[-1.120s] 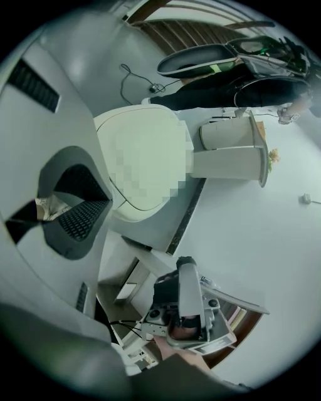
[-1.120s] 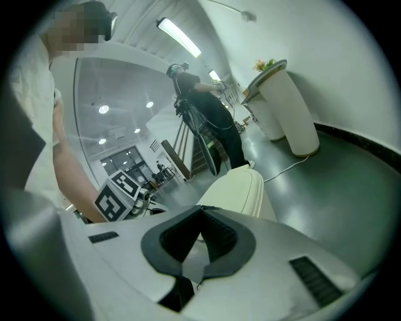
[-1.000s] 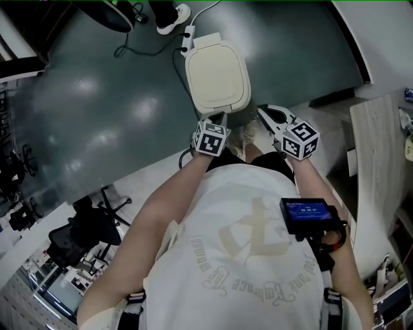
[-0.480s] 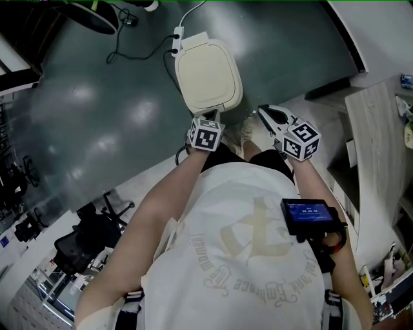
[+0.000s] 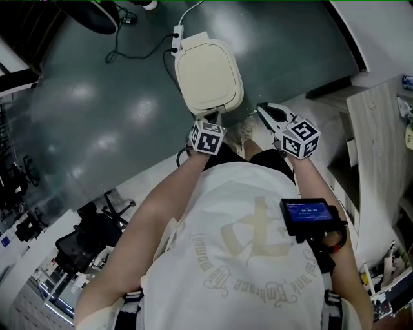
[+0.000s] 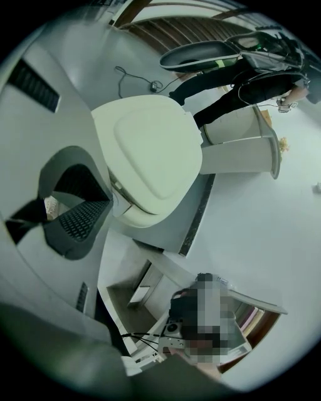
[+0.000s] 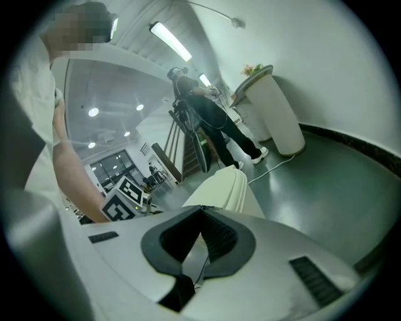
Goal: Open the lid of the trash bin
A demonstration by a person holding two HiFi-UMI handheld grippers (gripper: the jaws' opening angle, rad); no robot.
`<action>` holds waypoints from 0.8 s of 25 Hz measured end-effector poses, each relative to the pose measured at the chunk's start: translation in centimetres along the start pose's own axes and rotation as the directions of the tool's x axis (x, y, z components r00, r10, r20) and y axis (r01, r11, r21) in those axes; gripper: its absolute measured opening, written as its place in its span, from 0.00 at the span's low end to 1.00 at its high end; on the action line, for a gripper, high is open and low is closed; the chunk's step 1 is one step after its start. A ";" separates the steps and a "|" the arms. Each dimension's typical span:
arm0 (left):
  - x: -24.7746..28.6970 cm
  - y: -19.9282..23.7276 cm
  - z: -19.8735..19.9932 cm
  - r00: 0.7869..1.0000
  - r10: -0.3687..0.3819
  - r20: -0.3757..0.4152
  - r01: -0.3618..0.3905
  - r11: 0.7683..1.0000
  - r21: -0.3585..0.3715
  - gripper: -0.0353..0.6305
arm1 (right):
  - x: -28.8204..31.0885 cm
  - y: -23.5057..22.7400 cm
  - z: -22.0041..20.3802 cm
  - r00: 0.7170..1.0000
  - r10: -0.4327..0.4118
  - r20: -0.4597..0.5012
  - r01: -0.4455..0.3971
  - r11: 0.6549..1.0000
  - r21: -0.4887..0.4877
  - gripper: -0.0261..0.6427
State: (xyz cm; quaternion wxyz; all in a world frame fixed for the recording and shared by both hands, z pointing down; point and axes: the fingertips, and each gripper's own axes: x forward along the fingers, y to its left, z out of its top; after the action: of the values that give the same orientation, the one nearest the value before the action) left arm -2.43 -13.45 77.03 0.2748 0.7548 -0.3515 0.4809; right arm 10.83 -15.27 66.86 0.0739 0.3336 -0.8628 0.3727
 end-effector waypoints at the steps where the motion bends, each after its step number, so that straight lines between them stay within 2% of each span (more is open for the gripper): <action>1: -0.1 -0.1 0.1 1.000 -0.002 0.004 0.002 1.000 0.016 0.08 | 0.1 0.0 0.1 1.000 0.002 -0.001 -0.002 1.000 -0.001 0.05; 5: -0.3 -0.5 0.3 1.000 -0.004 0.016 0.003 0.998 0.059 0.08 | 0.2 0.2 0.4 1.000 0.004 -0.005 -0.004 1.000 -0.004 0.05; 20: 0.0 -0.9 0.1 1.000 -0.009 0.020 0.008 0.999 0.041 0.08 | 0.5 0.1 0.1 1.000 0.013 -0.013 -0.013 1.000 -0.011 0.05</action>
State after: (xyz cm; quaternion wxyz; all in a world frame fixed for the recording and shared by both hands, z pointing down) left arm -1.66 -12.98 76.87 0.2578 0.7666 -0.3410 0.4792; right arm 10.39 -15.53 66.91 0.0788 0.3252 -0.8664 0.3706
